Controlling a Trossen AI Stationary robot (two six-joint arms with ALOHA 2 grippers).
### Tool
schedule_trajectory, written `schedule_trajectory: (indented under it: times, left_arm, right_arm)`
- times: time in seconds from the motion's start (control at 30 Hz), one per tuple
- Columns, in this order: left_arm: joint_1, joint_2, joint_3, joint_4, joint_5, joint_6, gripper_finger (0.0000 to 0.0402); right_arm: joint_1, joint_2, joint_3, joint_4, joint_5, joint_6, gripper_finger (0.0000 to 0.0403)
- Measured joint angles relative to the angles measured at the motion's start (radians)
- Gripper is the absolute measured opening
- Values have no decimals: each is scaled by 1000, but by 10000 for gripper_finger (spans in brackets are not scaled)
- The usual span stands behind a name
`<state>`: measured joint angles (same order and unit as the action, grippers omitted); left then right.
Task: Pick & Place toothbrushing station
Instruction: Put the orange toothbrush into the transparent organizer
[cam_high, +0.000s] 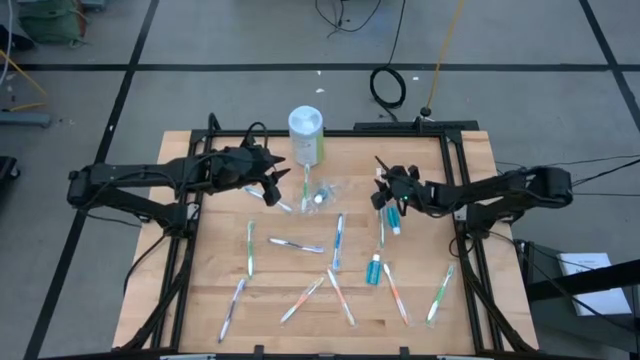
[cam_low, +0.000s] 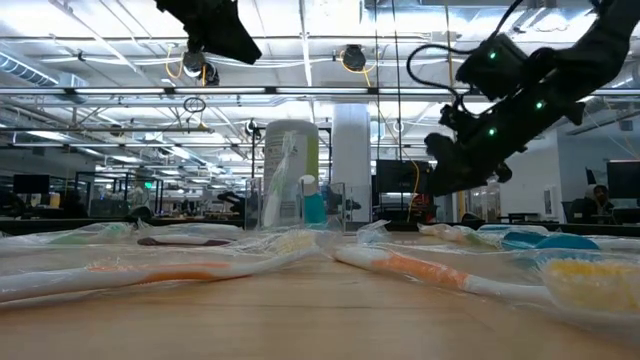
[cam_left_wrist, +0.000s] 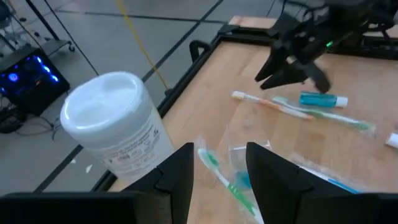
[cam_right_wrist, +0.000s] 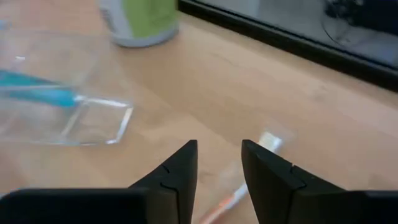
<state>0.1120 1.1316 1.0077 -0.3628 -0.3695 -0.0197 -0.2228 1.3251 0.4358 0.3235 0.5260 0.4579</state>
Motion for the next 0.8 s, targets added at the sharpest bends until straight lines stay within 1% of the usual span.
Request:
schedule_trajectory:
  times: [0.17,0.3,0.37,0.5,0.57,0.67,0.8]
  left_arm:
    - [0,0,0,-9,0,-8,150]
    - [0,1,0,-9,1,-9,150]
    - [0,0,0,-9,1,-11,149]
    - [0,1,0,-9,1,-35,150]
    - [0,1,0,-9,1,-56,149]
    - [0,1,0,-10,1,-81,149]
    - [0,1,0,-15,2,-111,149]
  right_arm:
    - [-58,83,-1,4,-8,33,129]
    - [-96,146,-1,8,-34,36,132]
    - [-114,178,0,37,-42,37,132]
    - [-148,229,1,95,-136,41,132]
    - [-155,246,2,114,-146,47,132]
    - [-161,265,2,132,-156,27,121]
    - [-160,280,3,135,-157,-5,83]
